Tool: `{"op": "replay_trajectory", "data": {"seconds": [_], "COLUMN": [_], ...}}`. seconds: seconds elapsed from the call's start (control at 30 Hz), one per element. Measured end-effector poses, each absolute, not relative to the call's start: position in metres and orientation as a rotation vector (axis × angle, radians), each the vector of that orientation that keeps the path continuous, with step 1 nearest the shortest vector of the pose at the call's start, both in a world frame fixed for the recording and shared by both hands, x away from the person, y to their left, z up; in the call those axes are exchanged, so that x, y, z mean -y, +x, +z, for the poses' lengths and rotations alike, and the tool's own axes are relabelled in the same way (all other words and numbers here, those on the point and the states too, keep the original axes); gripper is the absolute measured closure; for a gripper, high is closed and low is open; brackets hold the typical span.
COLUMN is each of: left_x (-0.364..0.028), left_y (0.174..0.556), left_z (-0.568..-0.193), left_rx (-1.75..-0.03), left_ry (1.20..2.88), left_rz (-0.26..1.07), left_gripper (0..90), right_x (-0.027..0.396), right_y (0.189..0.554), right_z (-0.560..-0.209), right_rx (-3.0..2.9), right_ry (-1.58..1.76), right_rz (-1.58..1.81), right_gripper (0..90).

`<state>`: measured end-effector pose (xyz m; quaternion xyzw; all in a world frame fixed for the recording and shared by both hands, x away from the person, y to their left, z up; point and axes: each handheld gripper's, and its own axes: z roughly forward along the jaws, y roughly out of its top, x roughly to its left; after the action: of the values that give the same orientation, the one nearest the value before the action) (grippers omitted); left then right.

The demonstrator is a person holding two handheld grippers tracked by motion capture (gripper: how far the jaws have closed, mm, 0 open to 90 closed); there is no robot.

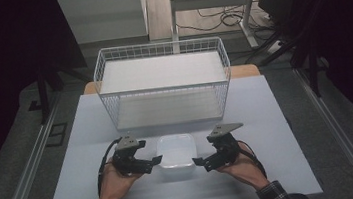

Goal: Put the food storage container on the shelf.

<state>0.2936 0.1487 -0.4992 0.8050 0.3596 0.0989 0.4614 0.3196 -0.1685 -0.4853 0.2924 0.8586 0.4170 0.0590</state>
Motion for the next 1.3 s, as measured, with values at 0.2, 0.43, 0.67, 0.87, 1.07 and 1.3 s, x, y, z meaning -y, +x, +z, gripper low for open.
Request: {"op": "replay_trajectory", "data": {"seconds": [0.2,0.43,0.67,0.87,1.07,1.3], "left_x": [-0.136,-0.128,-0.126,-0.136,-0.145,-0.148], "left_y": [0.304,0.316,0.295,0.282,0.269,0.267], "left_z": [-0.504,-0.512,-0.503,-0.496,-0.495,-0.495], "left_rx": [-0.873,-0.867,-0.922,-0.984,-1.031,-1.062], "left_ry": [2.020,1.995,2.007,1.956,1.910,1.847], "left_rz": [0.206,0.014,0.102,0.122,0.064,0.060], "left_gripper": [14.0,12.8,18.2,49.1,60.3,70.3], "right_x": [0.151,0.141,0.148,0.159,0.161,0.169], "right_y": [0.329,0.339,0.330,0.320,0.311,0.308], "right_z": [-0.487,-0.491,-0.485,-0.476,-0.474,-0.475], "right_rx": [-2.635,-2.721,-2.768,-2.721,-2.678,-2.620], "right_ry": [0.915,0.987,1.018,1.013,1.090,1.177], "right_rz": [1.267,1.262,1.227,1.259,1.290,1.380], "right_gripper": [8.4,12.2,29.2,56.0,63.0,73.0]}}
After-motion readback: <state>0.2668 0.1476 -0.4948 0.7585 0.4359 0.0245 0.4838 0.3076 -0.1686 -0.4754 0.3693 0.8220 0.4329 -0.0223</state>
